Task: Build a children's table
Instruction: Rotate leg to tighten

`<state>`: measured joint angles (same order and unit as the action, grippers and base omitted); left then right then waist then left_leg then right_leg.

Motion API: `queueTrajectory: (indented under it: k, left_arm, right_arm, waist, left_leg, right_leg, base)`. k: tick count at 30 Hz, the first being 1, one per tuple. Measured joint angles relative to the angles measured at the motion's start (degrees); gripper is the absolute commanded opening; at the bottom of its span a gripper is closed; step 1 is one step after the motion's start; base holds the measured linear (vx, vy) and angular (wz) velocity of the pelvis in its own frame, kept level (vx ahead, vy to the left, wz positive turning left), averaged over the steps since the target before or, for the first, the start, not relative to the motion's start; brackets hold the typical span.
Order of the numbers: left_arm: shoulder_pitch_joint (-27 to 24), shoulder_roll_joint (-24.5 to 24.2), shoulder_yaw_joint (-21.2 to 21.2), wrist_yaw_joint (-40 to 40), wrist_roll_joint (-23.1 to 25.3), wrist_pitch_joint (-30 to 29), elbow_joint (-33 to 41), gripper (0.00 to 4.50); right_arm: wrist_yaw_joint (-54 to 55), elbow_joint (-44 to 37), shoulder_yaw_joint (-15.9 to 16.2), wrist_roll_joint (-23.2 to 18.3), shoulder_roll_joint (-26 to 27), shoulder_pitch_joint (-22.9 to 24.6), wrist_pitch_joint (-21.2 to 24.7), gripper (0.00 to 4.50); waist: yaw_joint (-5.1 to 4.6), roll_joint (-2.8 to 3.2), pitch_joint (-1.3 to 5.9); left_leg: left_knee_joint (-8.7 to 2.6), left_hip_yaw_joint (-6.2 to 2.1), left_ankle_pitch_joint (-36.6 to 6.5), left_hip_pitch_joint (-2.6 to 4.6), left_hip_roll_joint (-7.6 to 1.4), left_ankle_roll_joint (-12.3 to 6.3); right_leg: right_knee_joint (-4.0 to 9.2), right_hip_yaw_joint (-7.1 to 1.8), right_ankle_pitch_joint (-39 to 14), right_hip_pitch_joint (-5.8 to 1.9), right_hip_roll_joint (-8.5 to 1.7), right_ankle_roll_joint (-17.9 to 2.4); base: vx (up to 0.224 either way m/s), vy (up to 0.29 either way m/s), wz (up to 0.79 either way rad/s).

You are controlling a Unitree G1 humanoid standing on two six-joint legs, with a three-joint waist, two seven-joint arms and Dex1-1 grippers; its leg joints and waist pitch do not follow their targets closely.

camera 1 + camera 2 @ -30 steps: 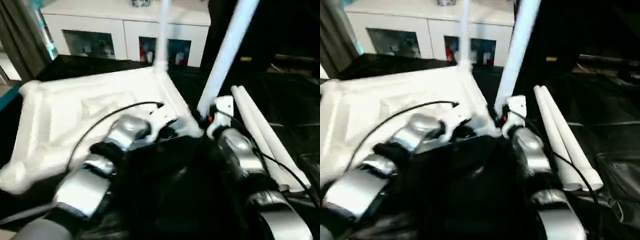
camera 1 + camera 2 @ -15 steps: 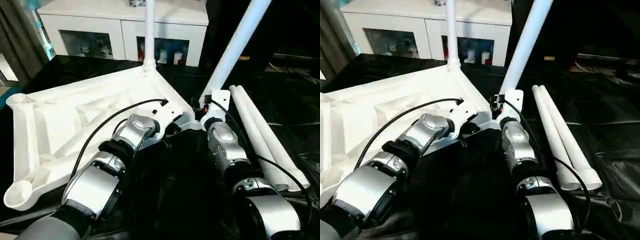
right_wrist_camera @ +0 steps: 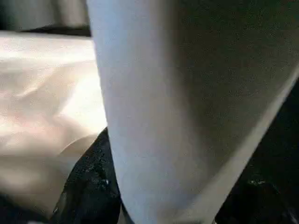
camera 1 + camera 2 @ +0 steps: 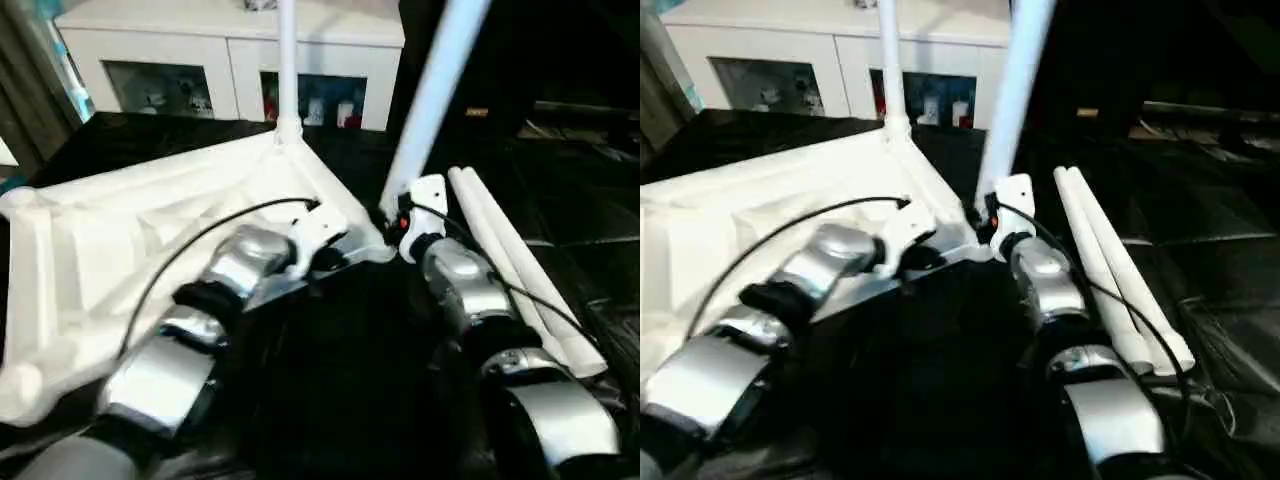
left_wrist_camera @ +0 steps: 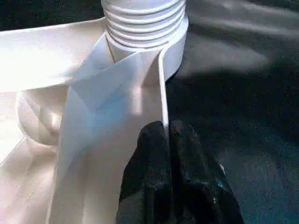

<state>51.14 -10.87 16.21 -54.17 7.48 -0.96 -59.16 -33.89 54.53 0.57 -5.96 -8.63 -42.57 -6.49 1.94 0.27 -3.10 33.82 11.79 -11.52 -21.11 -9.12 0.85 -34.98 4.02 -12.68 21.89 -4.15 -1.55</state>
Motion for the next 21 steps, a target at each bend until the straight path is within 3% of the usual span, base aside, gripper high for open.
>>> queueTrajectory:
  k: [8,17,21]
  left_arm:
    - [-5.0,-6.4,1.0,-15.7,-2.2,5.9,5.9,0.0]
    - [-7.0,-8.5,1.1,-23.1,-3.6,6.2,8.6,0.0]
    - [-7.5,-8.6,1.1,-23.1,-3.6,6.2,9.4,0.0]
  right_arm:
    - [-27.7,-8.3,4.1,-3.8,-6.9,4.7,3.7,1.93]
    - [-38.0,-15.7,6.1,-5.7,-9.6,9.1,6.5,1.93]
    - [-37.9,-16.9,6.1,-5.7,-9.5,9.8,7.4,1.93]
  waist:
    - [1.49,-0.07,0.0]
    - [3.09,-0.25,-0.09]
    - [3.14,-0.26,-0.09]
  left_leg:
    - [0.07,0.05,0.0,-0.03,-0.06,0.02]
    - [0.08,0.14,-0.1,-0.03,-0.08,0.17]
    - [0.07,0.15,-0.1,-0.03,-0.08,0.27]
  right_leg:
    - [0.0,0.02,0.0,-0.02,0.01,0.0]
    - [-0.01,0.02,0.0,0.0,-0.03,0.0]
    - [-0.01,0.01,0.0,-0.01,-0.03,0.0]
  base:
    - [0.0,0.0,0.0]
    - [0.0,0.0,0.0]
    - [0.0,0.0,0.0]
